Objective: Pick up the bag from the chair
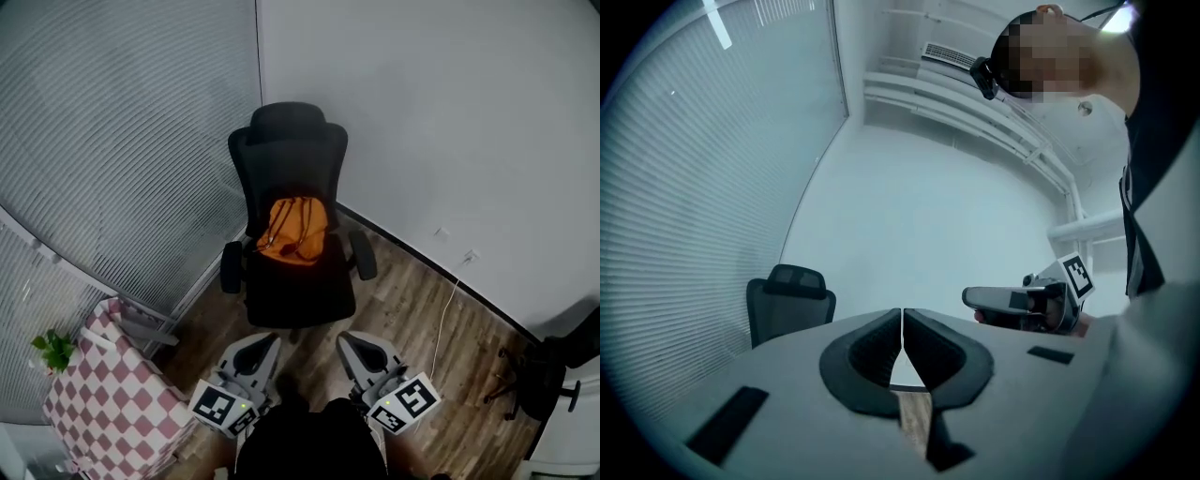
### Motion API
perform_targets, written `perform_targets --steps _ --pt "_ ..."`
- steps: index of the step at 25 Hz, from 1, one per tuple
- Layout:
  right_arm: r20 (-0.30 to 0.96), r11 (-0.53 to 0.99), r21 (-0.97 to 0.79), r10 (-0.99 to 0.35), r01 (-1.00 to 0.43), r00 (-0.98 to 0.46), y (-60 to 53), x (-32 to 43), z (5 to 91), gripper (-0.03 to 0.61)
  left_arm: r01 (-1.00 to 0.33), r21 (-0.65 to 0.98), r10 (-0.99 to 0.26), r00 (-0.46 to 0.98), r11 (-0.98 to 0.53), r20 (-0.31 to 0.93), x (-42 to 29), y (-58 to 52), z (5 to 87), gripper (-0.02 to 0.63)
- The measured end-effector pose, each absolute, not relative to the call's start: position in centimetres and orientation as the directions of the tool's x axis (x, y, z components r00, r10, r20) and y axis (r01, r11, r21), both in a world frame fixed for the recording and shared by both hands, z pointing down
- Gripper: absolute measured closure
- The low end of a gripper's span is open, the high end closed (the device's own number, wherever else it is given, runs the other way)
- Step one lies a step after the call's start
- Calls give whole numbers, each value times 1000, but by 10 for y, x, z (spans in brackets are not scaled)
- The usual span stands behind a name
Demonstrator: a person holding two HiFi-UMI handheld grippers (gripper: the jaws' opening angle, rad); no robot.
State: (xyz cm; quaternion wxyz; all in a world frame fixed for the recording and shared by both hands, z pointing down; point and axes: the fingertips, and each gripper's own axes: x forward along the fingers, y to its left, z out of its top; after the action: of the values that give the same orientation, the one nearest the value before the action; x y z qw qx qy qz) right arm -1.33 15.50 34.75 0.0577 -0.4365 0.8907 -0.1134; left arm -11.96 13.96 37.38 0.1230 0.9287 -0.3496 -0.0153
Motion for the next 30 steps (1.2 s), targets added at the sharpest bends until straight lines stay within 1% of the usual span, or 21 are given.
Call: perform_targets --steps 7,15,24,30 --pt "34 558 -270 -809 -785 -587 123 -25 358 560 -633 264 -640 765 -728 72 -137 102 382 580" --pt "61 552 -288 -805 -782 -590 81 -13 372 560 -632 274 -633 768 -724 99 -124 60 396 580" --pt "34 618 -302 -754 -726 -656 -23 2 370 560 -689 246 -685 719 -681 116 -109 -22 386 580" --pt "27 653 -326 -716 -684 -697 -97 22 371 560 -725 233 -718 683 -648 133 -85 -80 378 580"
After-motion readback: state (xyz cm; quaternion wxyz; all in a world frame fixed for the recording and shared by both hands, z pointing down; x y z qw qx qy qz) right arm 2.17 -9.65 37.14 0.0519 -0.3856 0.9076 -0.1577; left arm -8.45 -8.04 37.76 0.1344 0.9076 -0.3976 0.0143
